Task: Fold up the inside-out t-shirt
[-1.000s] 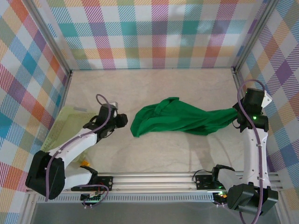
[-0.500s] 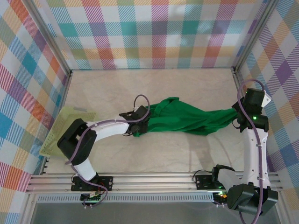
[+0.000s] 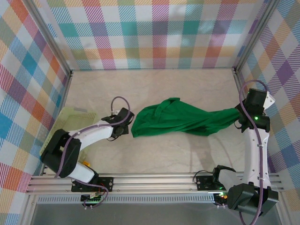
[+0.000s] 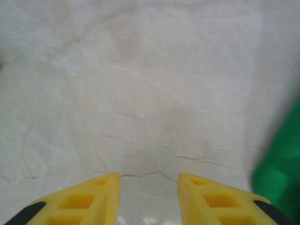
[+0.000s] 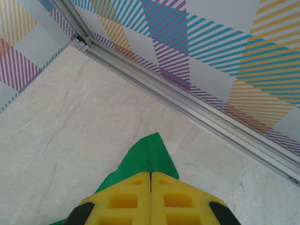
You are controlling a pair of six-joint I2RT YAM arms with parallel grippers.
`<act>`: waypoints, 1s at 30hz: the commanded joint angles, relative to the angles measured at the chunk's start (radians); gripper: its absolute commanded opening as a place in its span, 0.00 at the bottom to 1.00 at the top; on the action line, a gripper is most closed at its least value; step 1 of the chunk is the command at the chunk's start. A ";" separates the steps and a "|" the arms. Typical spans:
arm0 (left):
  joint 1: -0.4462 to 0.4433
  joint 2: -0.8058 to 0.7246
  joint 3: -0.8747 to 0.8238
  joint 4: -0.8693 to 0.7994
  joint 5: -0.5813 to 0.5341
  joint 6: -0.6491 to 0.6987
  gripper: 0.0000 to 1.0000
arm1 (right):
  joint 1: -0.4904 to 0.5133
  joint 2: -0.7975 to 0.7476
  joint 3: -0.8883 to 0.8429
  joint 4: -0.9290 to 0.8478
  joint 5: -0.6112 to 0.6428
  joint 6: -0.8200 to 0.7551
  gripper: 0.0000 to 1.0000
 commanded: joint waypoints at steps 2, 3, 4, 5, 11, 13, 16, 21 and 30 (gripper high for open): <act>0.045 -0.058 -0.044 0.062 0.076 -0.015 0.31 | -0.010 -0.004 0.017 0.003 0.012 0.016 0.00; 0.028 -0.064 -0.036 0.068 0.079 0.010 0.32 | -0.009 -0.005 0.014 0.004 0.001 0.014 0.00; -0.007 -0.061 -0.017 0.066 0.061 0.042 0.37 | -0.009 -0.004 0.012 0.009 -0.009 0.014 0.00; -0.047 -0.054 0.008 0.060 0.032 0.073 0.42 | -0.009 -0.003 0.008 0.010 -0.016 0.015 0.00; -0.201 0.105 0.184 0.051 -0.019 0.194 0.60 | -0.009 -0.006 -0.006 0.020 -0.036 0.015 0.00; -0.229 0.176 0.250 0.038 -0.027 0.238 0.64 | -0.008 -0.011 -0.006 0.020 -0.039 0.012 0.00; -0.273 0.256 0.327 0.032 -0.007 0.301 0.73 | -0.009 -0.019 -0.006 0.021 -0.043 0.011 0.00; -0.292 0.389 0.444 -0.016 -0.023 0.287 0.79 | -0.008 -0.027 -0.009 0.018 -0.052 0.012 0.00; -0.198 0.456 0.453 -0.075 -0.024 0.146 0.48 | -0.009 -0.083 -0.043 0.004 0.023 0.038 0.00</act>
